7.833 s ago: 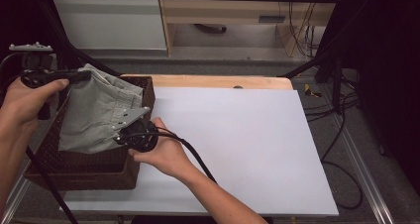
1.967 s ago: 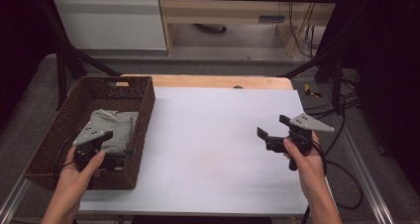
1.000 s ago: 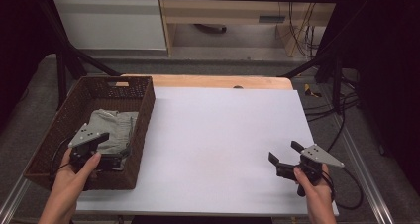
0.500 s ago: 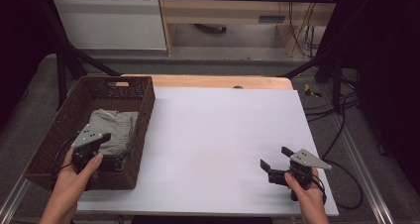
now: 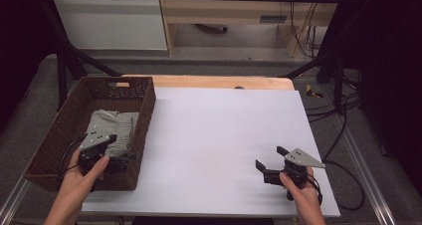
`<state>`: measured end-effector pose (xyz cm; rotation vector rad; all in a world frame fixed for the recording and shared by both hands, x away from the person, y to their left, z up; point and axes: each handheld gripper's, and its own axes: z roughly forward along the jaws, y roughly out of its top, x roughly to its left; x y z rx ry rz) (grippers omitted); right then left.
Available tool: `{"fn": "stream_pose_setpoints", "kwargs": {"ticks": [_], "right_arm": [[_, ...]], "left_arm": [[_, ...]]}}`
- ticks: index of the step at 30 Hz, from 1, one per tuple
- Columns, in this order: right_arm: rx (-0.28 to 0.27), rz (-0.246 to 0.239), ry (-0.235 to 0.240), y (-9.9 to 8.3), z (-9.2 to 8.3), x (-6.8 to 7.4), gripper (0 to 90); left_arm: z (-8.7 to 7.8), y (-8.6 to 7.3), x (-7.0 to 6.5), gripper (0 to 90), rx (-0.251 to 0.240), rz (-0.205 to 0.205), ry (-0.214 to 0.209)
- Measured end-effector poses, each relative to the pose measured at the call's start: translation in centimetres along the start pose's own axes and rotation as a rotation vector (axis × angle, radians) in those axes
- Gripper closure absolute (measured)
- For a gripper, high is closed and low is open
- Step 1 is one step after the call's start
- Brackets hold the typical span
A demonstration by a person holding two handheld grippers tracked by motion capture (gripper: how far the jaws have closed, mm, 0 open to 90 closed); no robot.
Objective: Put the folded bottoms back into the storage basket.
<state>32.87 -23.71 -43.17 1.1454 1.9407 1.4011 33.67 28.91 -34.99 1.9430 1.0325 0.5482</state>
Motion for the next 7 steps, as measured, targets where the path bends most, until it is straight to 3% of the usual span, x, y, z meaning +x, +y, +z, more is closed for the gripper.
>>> {"fn": "stream_pose_setpoints", "kwargs": {"ticks": [7], "right_arm": [[-0.023, 0.001, 0.005, 0.46, 0.63, 0.35, 5.3]], "left_arm": [[0.11, 0.02, 0.02, 6.0, 0.002, 0.002, 0.006]]}}
